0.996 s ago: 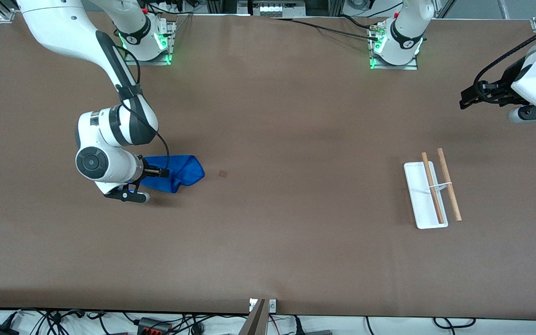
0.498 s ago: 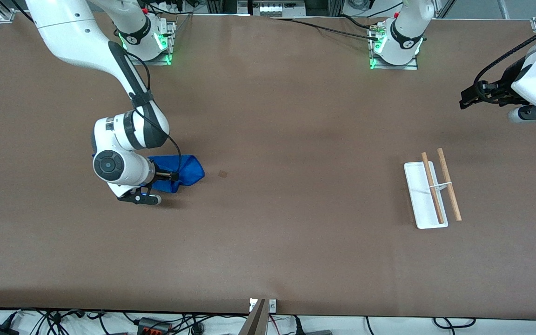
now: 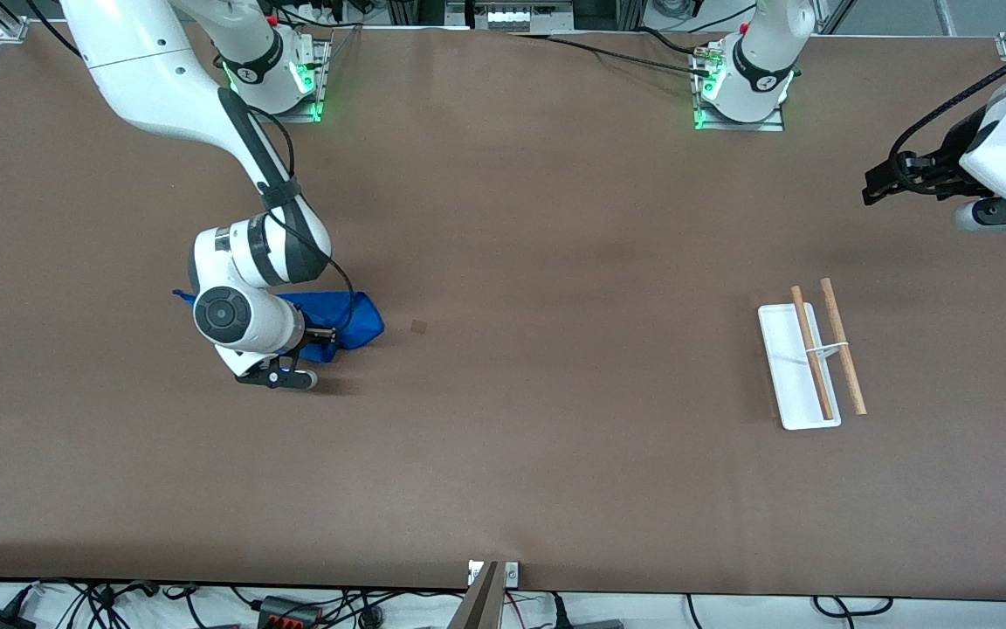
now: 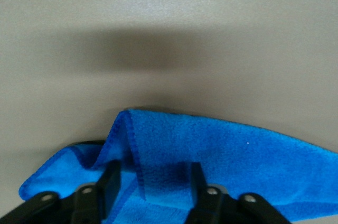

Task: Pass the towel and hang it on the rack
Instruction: 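Close the right gripper on the blue towel's corner, then lift the towel with the right gripper while the left gripper approaches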

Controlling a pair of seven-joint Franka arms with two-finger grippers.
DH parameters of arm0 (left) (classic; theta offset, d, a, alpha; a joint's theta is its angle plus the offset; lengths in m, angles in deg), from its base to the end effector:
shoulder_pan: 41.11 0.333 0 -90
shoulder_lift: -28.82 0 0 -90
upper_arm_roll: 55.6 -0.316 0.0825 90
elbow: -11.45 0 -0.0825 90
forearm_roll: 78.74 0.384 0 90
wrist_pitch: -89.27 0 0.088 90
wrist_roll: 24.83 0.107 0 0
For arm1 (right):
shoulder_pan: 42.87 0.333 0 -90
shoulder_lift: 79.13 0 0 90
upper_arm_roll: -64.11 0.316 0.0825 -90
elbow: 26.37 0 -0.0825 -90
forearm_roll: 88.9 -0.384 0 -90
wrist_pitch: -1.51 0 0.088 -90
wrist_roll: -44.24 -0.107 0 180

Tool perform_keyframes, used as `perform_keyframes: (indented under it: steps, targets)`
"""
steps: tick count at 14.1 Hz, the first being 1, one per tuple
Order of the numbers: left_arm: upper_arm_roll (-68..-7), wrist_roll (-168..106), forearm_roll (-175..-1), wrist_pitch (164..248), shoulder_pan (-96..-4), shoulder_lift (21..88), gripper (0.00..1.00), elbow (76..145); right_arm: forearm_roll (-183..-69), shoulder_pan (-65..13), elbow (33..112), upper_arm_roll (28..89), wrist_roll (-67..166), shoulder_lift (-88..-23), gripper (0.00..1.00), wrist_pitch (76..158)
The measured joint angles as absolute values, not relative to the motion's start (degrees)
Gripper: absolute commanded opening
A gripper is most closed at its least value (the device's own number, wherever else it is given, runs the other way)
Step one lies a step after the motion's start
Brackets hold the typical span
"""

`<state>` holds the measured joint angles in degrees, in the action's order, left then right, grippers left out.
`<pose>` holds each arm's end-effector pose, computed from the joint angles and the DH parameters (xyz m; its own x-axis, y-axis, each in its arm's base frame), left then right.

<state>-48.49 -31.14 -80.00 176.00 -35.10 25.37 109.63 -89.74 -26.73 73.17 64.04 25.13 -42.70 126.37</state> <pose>0.5250 -0.0143 0.5855 0.9859 0.0910 -0.1404 0.0918 -0.9958 -0.0010 0.6206 0.1794 0.1976 0.9805 -0.0664 -0.1852 -0.0573 -0.9969 0.0542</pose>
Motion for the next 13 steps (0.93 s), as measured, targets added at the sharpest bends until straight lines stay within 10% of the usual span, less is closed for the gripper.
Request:
perform_keyframes:
  steps: [6, 13]
  targets:
    - [-48.49, -31.14, -80.27, 176.00, -35.10, 25.37, 1.00, 109.63, -89.74, -26.73, 73.14, 64.03, 27.01, -42.56, 0.01, 126.42]
    - [-48.50, -31.14, -80.74, 176.00, -35.10, 25.38, 1.00, 109.63, -89.76, -26.71, 68.72, 65.44, 27.55, -43.02, 0.00, 124.02]
